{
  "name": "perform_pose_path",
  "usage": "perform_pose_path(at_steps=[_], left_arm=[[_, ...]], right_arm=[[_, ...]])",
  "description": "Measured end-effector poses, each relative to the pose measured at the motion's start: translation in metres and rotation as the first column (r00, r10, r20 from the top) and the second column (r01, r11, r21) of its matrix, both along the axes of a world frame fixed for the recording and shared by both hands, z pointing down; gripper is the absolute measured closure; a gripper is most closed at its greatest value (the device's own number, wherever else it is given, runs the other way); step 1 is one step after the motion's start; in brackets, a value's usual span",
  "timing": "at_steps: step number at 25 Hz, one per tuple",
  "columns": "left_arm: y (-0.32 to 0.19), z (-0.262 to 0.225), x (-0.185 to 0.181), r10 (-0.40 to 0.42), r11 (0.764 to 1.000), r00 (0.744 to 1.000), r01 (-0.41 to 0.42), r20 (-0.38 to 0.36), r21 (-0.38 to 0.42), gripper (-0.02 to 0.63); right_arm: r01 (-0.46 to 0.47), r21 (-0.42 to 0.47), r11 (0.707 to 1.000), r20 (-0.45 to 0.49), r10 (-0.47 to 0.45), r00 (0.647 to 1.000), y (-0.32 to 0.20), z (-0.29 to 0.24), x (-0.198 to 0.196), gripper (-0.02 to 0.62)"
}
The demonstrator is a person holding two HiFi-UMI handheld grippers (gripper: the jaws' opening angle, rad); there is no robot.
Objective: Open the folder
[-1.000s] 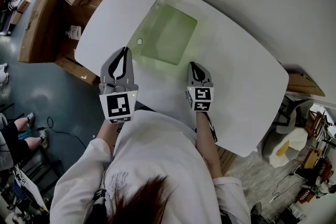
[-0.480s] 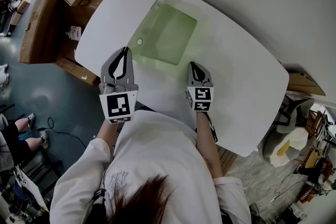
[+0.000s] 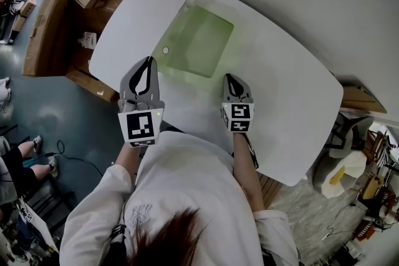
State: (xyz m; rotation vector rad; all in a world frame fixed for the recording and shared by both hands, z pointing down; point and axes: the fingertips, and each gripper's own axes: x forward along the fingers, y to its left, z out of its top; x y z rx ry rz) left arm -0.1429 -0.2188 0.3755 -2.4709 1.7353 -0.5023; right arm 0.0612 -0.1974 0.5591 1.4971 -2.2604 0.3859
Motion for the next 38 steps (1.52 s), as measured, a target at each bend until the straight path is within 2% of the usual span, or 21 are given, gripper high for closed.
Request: perform_pose_path(at_steps=[11,22,28,38], left_arm=[[0.002,0.002,0.007,0.048,0.999,0.999,-0.048,-0.016,-0.009,0.598],[0.011,0.009,0.03,0.146,0.989,0.989,-0.146,-0.022,-0.02,0.598],[0.011,0.011,0.036,0.17,0.985,0.985,-0.17,-0.006,-0.013,0.598],[0.012,0.014,0.04,0.201,0.979,0.979,-0.201,-0.02,-0.023,0.597]], right_arm=[[-0.012,-0.024,1.0,-0.04,0.011,0.999,0.0,-0.002,-0.004,0.589],[-0.115,0.062,0.991,0.029,0.113,0.993,0.004,-0.054,0.002,0.589],[-0.135,0.095,0.986,0.062,0.13,0.99,0.014,-0.081,0.002,0.589],[-0.178,0.131,0.975,0.094,0.167,0.982,0.038,-0.114,-0.003,0.589]])
